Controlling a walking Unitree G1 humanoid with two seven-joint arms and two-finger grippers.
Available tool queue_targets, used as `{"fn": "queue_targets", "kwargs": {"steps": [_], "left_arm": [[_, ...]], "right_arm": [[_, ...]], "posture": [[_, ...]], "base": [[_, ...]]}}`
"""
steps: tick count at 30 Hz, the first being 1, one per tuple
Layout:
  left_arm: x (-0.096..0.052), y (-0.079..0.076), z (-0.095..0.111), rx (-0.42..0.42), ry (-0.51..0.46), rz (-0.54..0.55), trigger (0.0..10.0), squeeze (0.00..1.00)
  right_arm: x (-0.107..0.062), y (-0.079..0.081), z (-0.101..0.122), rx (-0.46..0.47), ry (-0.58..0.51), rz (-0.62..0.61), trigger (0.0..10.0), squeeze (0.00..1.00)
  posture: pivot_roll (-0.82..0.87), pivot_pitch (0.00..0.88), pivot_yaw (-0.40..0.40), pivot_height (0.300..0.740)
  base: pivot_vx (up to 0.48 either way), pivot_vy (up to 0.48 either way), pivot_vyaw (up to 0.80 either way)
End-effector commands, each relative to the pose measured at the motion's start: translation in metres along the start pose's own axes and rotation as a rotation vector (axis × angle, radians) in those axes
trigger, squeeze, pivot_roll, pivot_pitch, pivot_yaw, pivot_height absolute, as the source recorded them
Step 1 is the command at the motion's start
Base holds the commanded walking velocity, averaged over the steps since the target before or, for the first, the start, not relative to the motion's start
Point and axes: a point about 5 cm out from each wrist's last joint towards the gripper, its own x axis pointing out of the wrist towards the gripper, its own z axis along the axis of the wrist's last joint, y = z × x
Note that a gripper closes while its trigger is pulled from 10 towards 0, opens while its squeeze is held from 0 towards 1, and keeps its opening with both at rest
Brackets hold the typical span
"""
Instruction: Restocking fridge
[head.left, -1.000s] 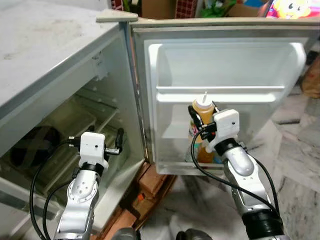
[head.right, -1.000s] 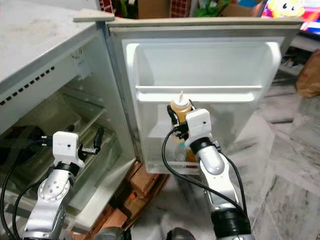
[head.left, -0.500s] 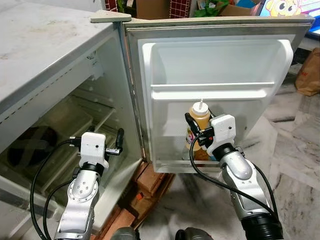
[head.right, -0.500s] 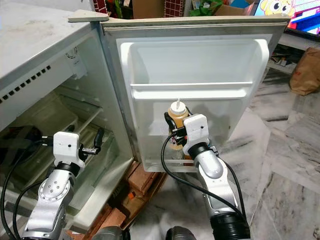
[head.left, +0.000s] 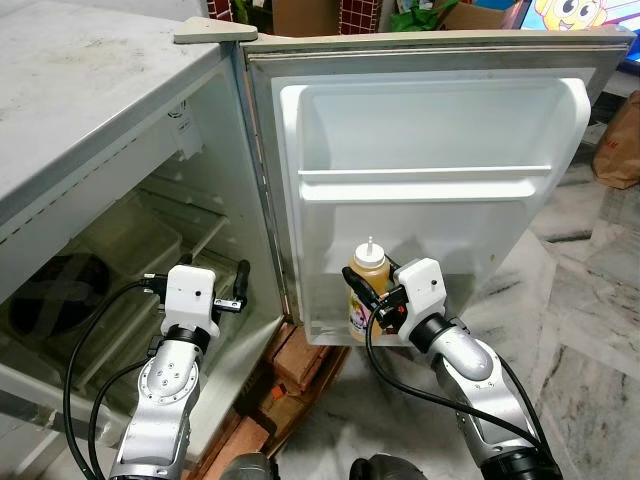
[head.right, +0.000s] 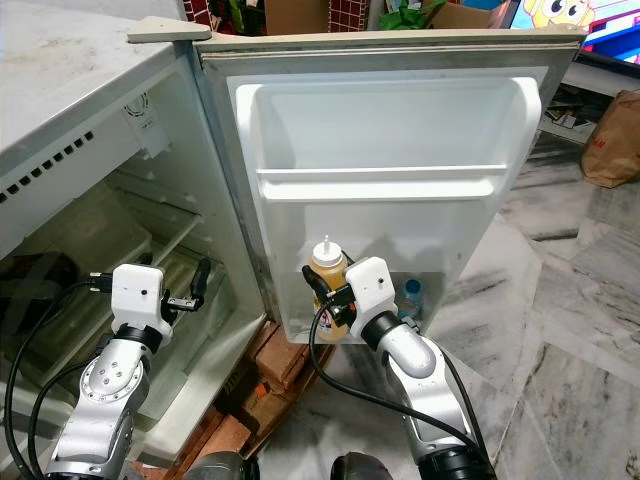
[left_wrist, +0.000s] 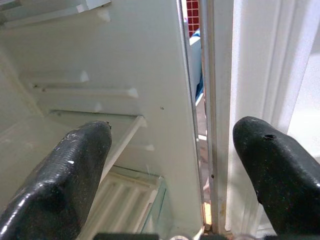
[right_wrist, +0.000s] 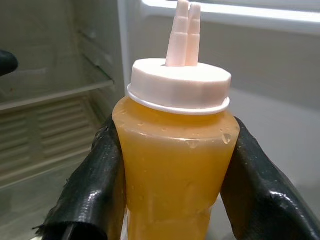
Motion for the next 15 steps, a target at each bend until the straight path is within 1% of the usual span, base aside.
{"fn": "queue_targets", "kwargs": {"steps": [1,5,7,14,15], "left_arm": [[-0.0002,-0.0009,-0.0028,0.010,0.019,-0.004,10.0,0.00],[0.0004,-0.0013,-0.0032,0.013,0.021,-0.005,10.0,0.00],[0.0006,-0.0014,-0.0033,0.014,0.022,-0.005,10.0,0.00],[0.0003,-0.0031,-0.0057,0.022,0.029,-0.010,10.0,0.00],[0.0007,-0.0032,-0.0054,0.023,0.027,-0.009,10.0,0.00]], "right_arm": [[0.0004,-0.0001,0.0068,-0.006,-0.026,0.006,10.0,0.00],[-0.0001,-0.0002,0.0054,-0.008,-0.022,0.012,10.0,0.00],[-0.0002,-0.0002,0.0051,-0.008,-0.021,0.013,10.0,0.00],[0.0007,-0.0016,0.0076,-0.014,-0.039,0.010,10.0,0.00],[0.0006,-0.0024,0.0075,-0.017,-0.037,0.005,10.0,0.00]], "posture": [[0.06,0.090,0.015,0.687],[0.06,0.092,0.012,0.657],[0.06,0.092,0.012,0.652],[0.06,0.089,0.011,0.612],[0.06,0.090,0.011,0.612]], "base": [[0.000,0.000,0.00],[0.000,0.000,0.00],[0.000,0.000,0.00],[0.000,0.000,0.00],[0.000,0.000,0.00]]}}
